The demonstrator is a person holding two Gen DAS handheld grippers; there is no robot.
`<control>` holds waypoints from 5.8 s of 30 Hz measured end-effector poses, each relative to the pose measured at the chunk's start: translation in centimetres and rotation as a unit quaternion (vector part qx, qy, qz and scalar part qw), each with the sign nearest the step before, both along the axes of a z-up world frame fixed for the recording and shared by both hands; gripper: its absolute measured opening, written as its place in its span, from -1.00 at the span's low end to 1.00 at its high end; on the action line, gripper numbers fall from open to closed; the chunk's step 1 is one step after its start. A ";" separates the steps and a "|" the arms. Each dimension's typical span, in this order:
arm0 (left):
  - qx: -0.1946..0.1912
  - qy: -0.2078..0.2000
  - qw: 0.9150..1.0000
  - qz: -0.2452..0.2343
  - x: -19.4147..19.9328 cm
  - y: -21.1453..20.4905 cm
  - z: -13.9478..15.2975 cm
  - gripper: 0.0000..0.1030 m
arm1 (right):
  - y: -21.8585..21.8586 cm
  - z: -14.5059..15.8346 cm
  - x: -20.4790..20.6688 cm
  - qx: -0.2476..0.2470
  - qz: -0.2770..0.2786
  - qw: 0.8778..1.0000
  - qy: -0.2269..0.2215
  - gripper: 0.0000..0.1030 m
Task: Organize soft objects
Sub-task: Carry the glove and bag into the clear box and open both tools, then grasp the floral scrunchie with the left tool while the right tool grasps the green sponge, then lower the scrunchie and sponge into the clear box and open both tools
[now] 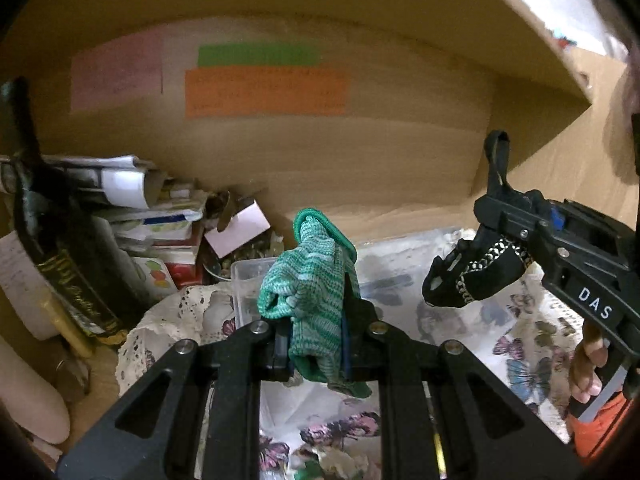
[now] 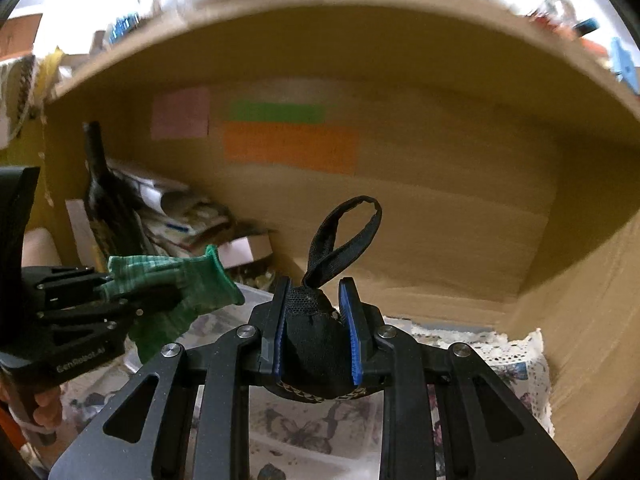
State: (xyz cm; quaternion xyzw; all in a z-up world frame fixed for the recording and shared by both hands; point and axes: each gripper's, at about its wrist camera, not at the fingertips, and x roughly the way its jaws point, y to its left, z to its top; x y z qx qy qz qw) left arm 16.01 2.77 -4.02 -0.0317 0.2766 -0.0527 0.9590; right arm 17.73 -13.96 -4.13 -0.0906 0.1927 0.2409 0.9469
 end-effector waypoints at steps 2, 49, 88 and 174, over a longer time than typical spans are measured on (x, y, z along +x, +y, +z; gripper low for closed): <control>0.007 0.011 1.000 0.001 1.0 -0.1 -0.8 -0.70 | 0.5 -0.7 1.0 -0.006 0.005 1.000 0.012 -0.58; 0.038 -0.040 0.998 0.013 -6.3 -1.0 3.0 0.98 | -1.1 -0.9 -3.6 -0.060 0.019 0.998 0.032 0.66; 0.021 0.086 0.996 0.020 -9.5 -3.1 -8.9 0.21 | -5.7 -12.1 -9.6 -0.014 -0.008 0.979 0.203 -0.18; 0.011 0.061 0.998 0.013 0.9 -0.8 -1.8 0.20 | 1.4 -4.1 1.7 -0.054 0.022 0.994 0.098 0.15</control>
